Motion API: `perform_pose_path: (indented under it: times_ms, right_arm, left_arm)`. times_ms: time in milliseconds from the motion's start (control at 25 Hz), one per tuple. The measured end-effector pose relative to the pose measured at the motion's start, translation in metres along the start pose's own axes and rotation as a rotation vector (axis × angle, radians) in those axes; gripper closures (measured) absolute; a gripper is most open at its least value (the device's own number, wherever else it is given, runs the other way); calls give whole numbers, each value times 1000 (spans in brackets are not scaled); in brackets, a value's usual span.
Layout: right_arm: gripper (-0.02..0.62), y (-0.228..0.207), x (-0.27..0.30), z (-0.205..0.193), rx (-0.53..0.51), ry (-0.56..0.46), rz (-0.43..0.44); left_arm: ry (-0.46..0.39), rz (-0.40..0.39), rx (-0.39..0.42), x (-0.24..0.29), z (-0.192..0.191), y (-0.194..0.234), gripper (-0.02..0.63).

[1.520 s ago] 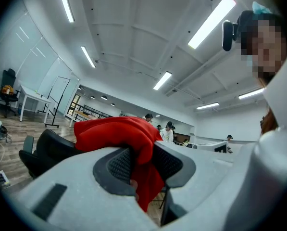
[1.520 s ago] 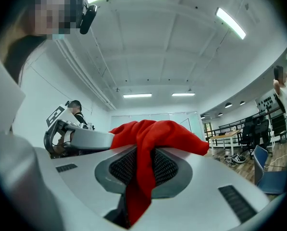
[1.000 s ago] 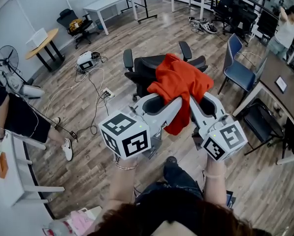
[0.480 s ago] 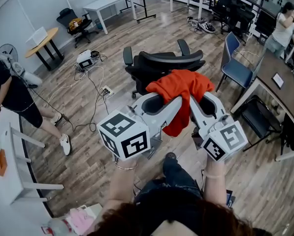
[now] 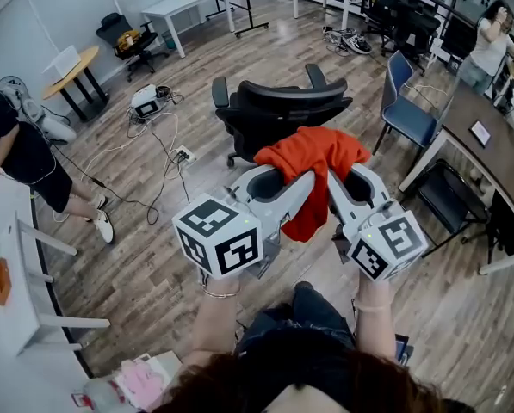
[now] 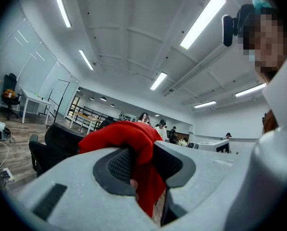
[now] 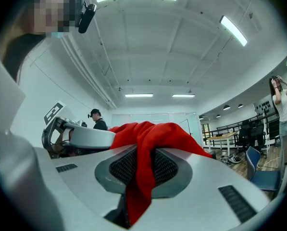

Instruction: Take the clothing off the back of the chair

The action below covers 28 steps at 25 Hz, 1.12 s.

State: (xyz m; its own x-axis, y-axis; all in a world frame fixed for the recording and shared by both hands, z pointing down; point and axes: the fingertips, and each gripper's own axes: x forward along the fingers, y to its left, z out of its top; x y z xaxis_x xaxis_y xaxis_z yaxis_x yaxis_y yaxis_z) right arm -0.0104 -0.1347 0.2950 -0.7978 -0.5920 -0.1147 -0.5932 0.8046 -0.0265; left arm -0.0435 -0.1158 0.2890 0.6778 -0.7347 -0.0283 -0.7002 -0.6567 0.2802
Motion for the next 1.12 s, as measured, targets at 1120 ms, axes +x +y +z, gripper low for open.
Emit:
perform_pose_path:
  times_ms: [1120]
  right_arm:
    - [528, -9, -104, 5, 16, 67, 74]
  left_arm:
    - [31, 82, -34, 19, -36, -96, 488]
